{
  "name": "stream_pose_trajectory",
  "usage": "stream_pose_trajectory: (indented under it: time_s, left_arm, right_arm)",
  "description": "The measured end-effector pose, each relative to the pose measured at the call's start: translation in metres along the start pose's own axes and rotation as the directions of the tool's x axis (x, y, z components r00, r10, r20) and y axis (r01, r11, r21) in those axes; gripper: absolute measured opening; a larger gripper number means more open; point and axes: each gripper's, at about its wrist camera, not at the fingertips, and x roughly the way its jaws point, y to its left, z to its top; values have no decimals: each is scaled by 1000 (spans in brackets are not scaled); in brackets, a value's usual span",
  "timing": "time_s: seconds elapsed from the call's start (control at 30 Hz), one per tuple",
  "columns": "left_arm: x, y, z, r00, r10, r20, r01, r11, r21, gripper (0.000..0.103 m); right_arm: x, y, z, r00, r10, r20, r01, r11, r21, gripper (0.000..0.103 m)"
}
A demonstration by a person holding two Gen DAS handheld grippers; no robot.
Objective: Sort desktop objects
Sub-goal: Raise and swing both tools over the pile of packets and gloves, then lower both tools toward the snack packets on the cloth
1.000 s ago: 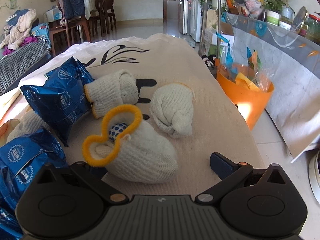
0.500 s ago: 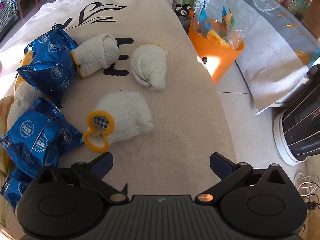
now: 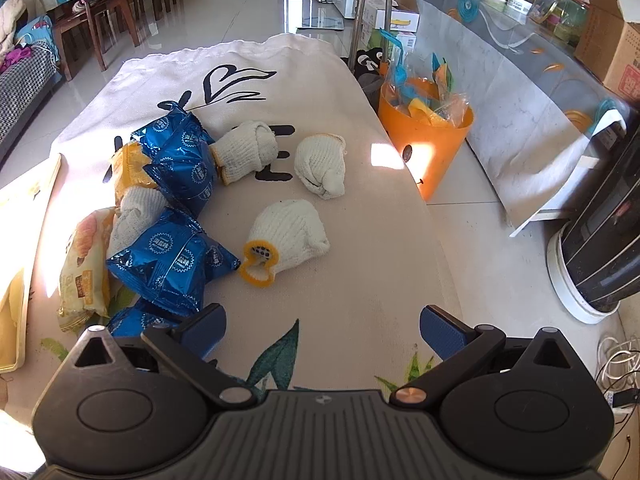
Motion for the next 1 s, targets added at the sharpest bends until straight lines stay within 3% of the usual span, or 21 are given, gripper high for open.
stream_pose_trajectory:
  time_s: [0.43,0.57,0.73,1.0]
  left_arm:
    - [-34,-23,-14,1000,23,19,-24,999,40,102]
    - [-33,-24,-12,999,36,8,-36,999,33,102]
    - [-27,-23,-5,1000,21,-10,-21,1000,12,102]
    - [-7,-24,10,999,-39,-11,40,999,13,102]
  right_arm:
    - [-42,-19,-23,993,27,114,-36,997,70,103]
    - [-40,-21,-25,997,7,79,-11,998,56,103]
    - [-42,-31,-25,997,5,72,-14,993,118,103]
    - [-40,-36,-25,998,-12,69,1,986,164,101]
